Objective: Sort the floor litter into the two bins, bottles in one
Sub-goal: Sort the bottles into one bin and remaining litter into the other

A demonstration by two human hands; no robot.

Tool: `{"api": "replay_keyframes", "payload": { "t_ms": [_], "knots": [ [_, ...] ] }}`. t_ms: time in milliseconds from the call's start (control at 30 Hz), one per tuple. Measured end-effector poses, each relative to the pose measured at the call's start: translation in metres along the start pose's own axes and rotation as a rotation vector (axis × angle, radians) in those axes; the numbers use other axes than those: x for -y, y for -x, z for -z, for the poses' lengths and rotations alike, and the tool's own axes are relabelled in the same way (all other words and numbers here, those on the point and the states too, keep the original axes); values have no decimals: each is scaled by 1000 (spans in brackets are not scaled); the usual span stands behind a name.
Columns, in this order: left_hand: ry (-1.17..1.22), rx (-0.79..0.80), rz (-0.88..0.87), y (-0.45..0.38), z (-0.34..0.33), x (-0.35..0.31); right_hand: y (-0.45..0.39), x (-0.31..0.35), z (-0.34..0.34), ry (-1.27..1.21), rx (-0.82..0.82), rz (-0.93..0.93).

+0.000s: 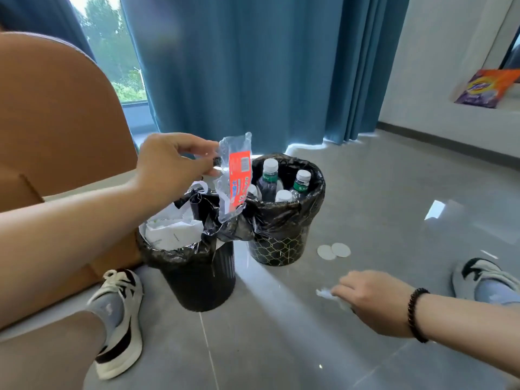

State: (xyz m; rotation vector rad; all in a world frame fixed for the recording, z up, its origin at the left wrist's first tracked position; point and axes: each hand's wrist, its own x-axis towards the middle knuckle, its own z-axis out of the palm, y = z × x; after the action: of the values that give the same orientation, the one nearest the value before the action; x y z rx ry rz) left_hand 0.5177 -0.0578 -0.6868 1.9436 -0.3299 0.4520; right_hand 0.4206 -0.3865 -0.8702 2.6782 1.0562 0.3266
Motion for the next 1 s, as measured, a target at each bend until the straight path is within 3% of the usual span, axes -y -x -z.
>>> {"api": "replay_keyframes", "payload": {
  "t_ms": [133, 300, 500, 633, 767, 933, 1000],
  "knots": [
    [-11, -82, 144, -21, 28, 19, 0, 9, -23, 46, 97, 111],
    [-117, -177, 202, -35, 58, 57, -6, 8, -30, 11, 81, 98],
    [-255, -152, 249, -37, 68, 81, -3, 1, -39, 9, 84, 64],
    [-151, -165, 399, -37, 69, 90, -3, 0, -42, 11, 85, 63],
    [-164, -86, 497, -36, 66, 96, -4, 2, -43, 10, 69, 76],
    [-123, 249, 557, -30, 62, 90, -6, 1, -41, 6, 64, 69],
    [-83, 272, 524, -29, 58, 85, -7, 0, -40, 4, 60, 65]
  ]
}}
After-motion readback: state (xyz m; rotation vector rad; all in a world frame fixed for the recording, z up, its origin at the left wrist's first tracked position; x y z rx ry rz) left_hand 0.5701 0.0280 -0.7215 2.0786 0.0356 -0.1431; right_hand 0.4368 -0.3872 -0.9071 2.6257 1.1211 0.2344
